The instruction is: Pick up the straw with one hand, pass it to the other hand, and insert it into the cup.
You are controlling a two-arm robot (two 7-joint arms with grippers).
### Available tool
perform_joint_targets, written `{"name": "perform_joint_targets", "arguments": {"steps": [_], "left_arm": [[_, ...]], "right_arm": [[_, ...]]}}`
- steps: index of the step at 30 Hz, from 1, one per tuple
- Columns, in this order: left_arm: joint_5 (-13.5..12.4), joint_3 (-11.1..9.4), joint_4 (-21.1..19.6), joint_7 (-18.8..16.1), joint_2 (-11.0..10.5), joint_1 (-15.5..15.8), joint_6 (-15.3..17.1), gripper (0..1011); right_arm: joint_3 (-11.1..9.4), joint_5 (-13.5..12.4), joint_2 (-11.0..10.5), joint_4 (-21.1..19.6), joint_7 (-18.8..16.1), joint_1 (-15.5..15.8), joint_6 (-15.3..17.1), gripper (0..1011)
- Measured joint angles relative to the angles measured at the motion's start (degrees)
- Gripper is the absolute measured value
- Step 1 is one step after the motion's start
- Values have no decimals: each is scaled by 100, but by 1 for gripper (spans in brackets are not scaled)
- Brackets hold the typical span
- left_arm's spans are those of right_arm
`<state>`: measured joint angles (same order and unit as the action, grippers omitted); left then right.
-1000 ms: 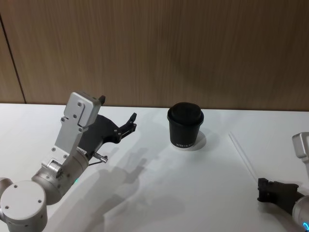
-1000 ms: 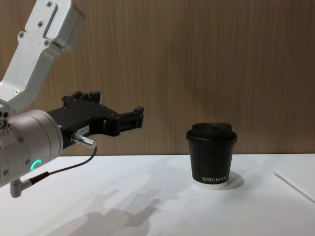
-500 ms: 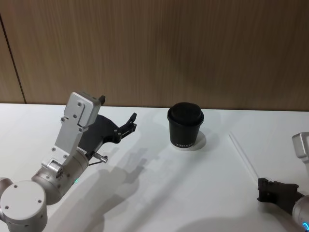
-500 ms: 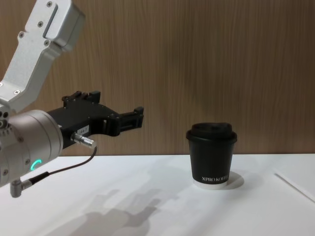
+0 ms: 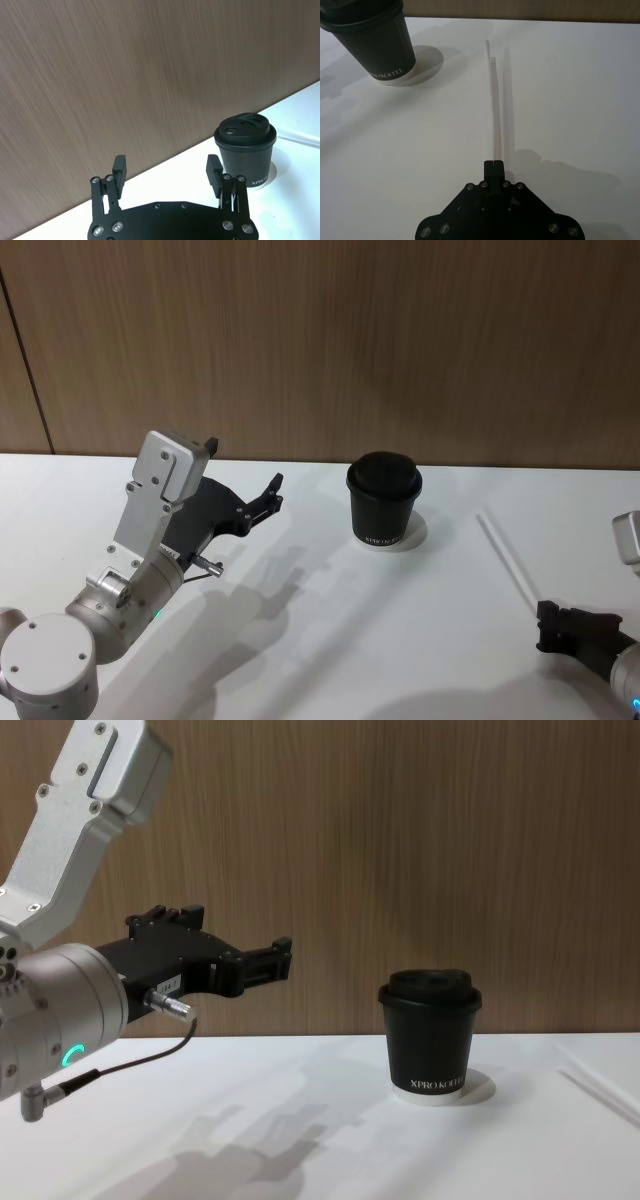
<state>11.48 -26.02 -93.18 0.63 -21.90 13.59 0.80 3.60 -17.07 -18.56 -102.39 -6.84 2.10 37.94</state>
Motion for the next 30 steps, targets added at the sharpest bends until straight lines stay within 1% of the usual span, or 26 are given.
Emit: {"name": "perform_joint_targets", "arguments": {"steps": [5, 8, 9, 12, 15, 16, 17, 18, 19, 20, 21, 25, 30], "left_arm": [[0, 0, 0, 0, 0, 0, 0, 1000], [0, 0, 0, 0, 0, 0, 0, 1001], [0, 0, 0, 0, 0, 0, 0, 1001], [0, 0, 0, 0, 0, 0, 0, 1000], [0, 0, 0, 0, 0, 0, 0, 1001], [0, 0, 0, 0, 0, 0, 0, 1001], [0, 0, 0, 0, 0, 0, 0, 1001], [0, 0, 0, 0, 0, 0, 0, 1001], [0, 0, 0, 0, 0, 0, 0, 1001], [0, 0, 0, 0, 0, -1, 0, 1001], [-1, 0, 0, 0, 0, 0, 0, 1000], [0, 0, 0, 0, 0, 0, 0, 1001], [0, 0, 0, 0, 0, 0, 0, 1001]], "right_arm": [[-34, 28, -42, -32, -100, 46, -263, 0], [-60, 52, -77, -62, -183, 84, -531, 0], [-60, 52, -77, -62, -183, 84, -531, 0], [-73, 91, -116, -89, -259, 117, -825, 0], [-78, 120, -145, -108, -304, 134, -992, 0], [-79, 142, -164, -119, -336, 143, -1133, 0], [-79, 149, -172, -125, -346, 147, -1171, 0], [-80, 177, -196, -139, -384, 154, -1315, 0], [-79, 185, -207, -147, -400, 156, -1366, 0], [-79, 203, -229, -162, -439, 158, -1501, 0], [-79, 203, -229, -162, -439, 158, -1501, 0], [-82, 223, -313, -230, -559, 149, -1807, 0], [-100, 218, -391, -309, -669, 122, -2031, 0]]}}
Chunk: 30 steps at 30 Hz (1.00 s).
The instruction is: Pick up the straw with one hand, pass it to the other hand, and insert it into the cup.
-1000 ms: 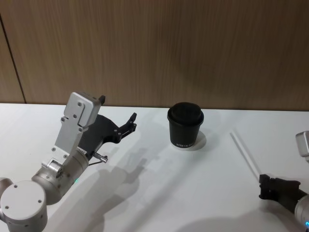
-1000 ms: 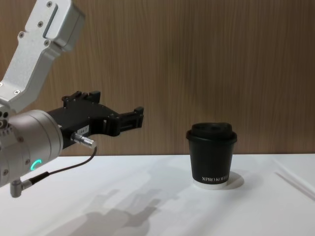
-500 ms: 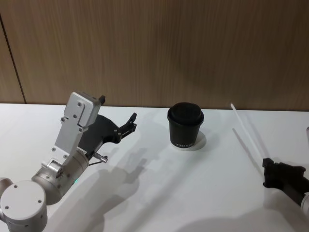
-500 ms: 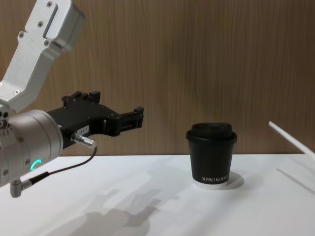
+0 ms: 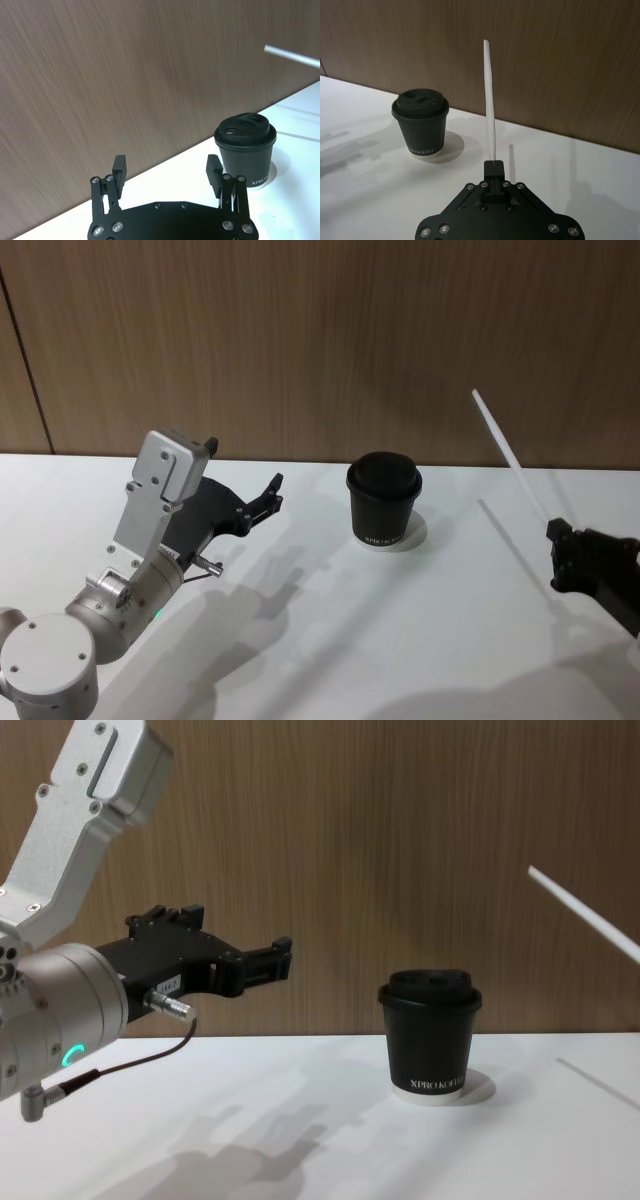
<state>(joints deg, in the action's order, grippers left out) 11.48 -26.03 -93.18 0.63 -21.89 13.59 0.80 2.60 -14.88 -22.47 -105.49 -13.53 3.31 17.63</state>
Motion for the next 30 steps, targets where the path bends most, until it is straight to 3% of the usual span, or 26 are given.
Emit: {"name": "perform_joint_targets", "arguments": {"steps": [15, 30], "left_arm": [[0, 0, 0, 0, 0, 0, 0, 1000], [0, 0, 0, 0, 0, 0, 0, 1000]], "right_arm": [[-156, -234, -314, -281, -464, -29, -519, 0], [-264, -705, -774, -430, -1347, -95, -1027, 0]]}}
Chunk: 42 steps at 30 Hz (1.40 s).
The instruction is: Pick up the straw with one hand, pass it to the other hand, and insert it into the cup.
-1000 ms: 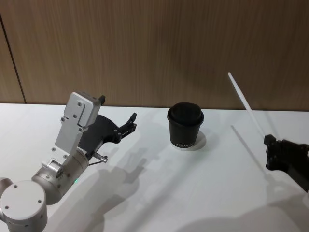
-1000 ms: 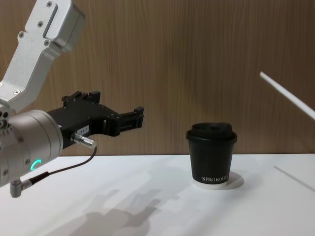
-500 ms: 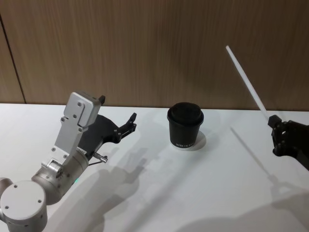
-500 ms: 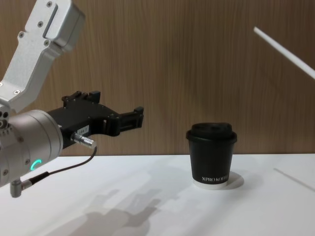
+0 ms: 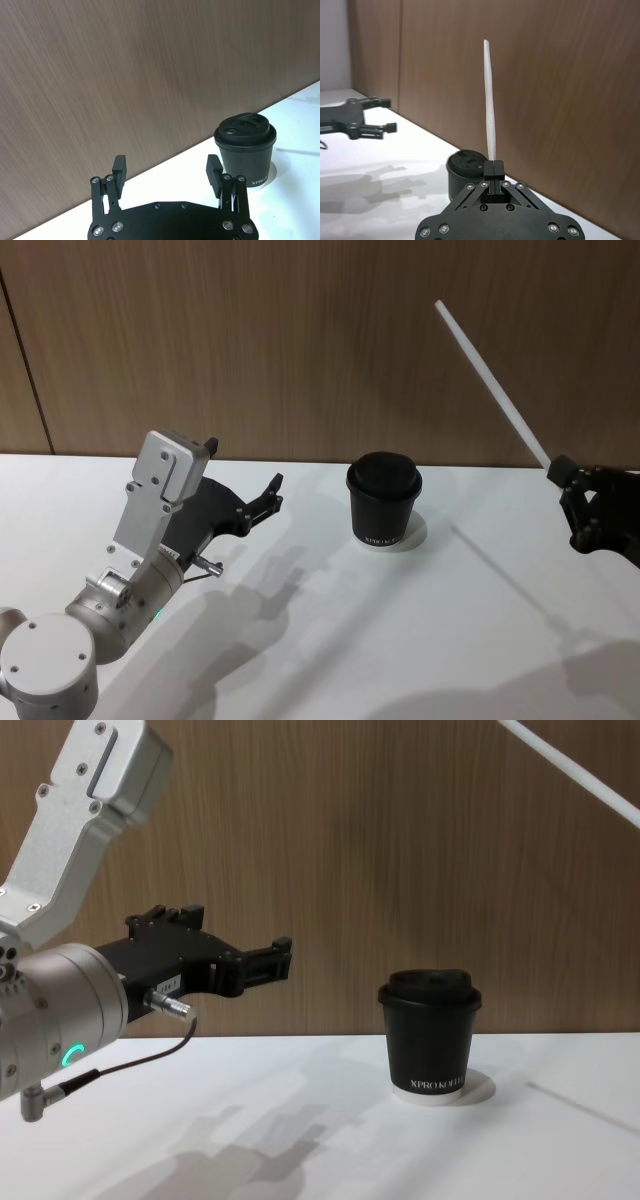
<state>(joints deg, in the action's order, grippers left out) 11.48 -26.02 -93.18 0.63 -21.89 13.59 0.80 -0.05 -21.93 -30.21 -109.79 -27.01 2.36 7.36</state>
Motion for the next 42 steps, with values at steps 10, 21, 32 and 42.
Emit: {"name": "perform_joint_targets", "arguments": {"steps": [10, 21, 32, 42], "left_arm": [[-1, 0, 0, 0, 0, 0, 0, 1000], [0, 0, 0, 0, 0, 0, 0, 1000], [0, 0, 0, 0, 0, 0, 0, 1000], [54, 28, -40, 103, -20, -8, 0, 1000]], "right_arm": [[69, -402, -265, -37, -675, -175, -156, 0], [258, -642, -402, -49, -1060, -412, -156, 0], [413, -768, -474, -55, -1224, -572, -89, 0], [482, -819, -505, -62, -1283, -646, -50, 0]]}}
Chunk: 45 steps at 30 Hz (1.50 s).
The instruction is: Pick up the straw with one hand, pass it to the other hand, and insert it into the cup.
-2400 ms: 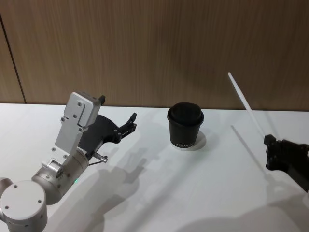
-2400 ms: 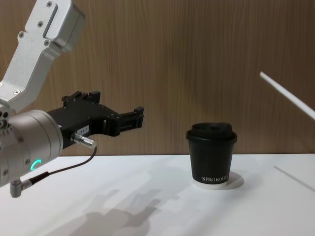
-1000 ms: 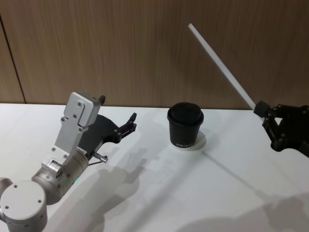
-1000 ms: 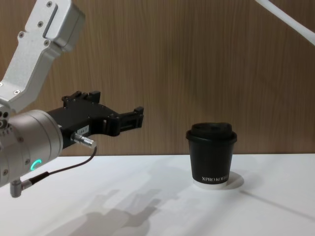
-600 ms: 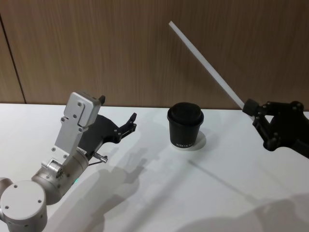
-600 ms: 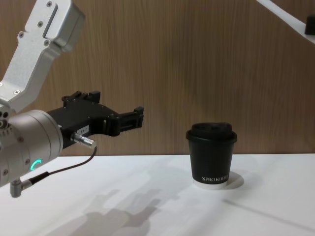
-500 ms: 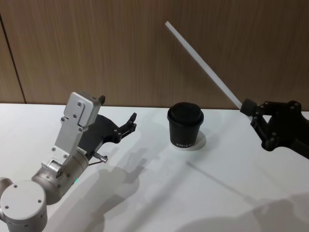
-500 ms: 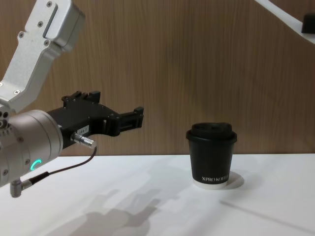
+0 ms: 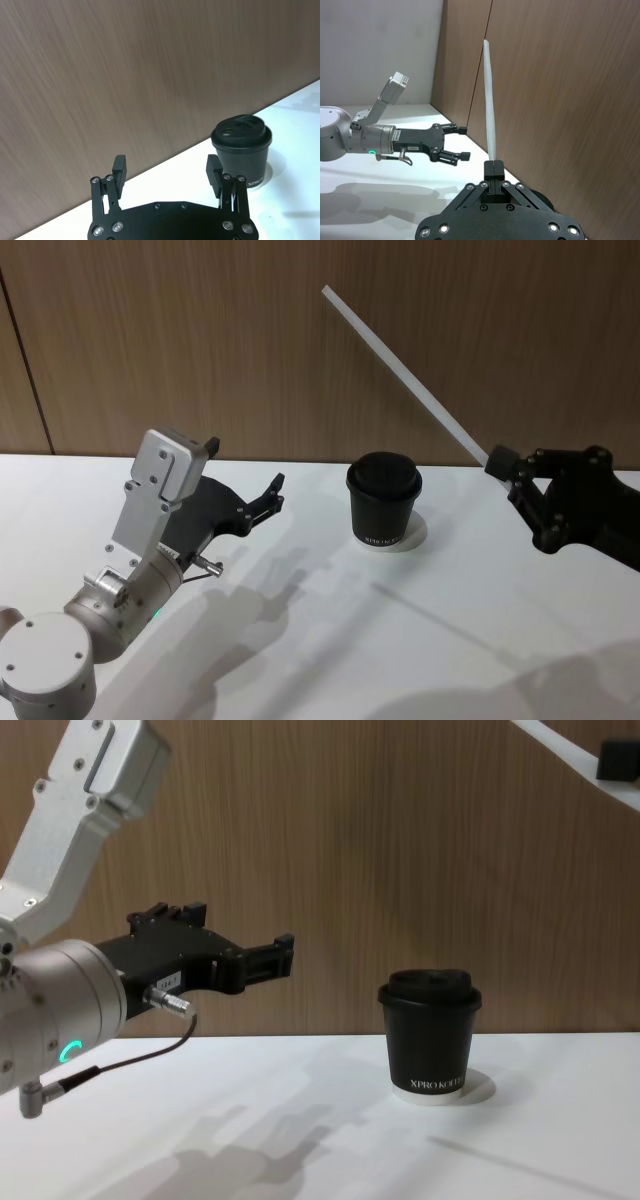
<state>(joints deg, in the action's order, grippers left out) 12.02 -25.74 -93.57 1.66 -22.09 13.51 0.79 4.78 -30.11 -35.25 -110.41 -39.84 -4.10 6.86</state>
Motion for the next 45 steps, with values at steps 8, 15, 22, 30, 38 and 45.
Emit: {"name": "perform_joint_targets", "arguments": {"steps": [8, 15, 22, 30, 38, 45], "left_arm": [[291, 99, -139, 343, -79, -15, -9, 1001], [771, 276, -398, 857, -207, -29, 17, 1001], [1277, 479, -583, 1256, -251, -68, 95, 1001], [1994, 721, -701, 1663, -222, -120, 212, 1001], [2706, 862, -678, 2050, -134, -108, 378, 1001], [3352, 900, -497, 2495, -4, 38, 546, 1001]], "right_arm": [[23, -15, -10, -1, -24, -24, 11, 0], [35, -24, -14, -1, -33, -35, 17, 0], [42, -29, -18, -1, -38, -42, 22, 0], [47, -34, -21, -1, -42, -46, 24, 0], [50, -34, -21, -1, -45, -49, 25, 0], [51, -34, -21, -1, -46, -50, 24, 0]]}}
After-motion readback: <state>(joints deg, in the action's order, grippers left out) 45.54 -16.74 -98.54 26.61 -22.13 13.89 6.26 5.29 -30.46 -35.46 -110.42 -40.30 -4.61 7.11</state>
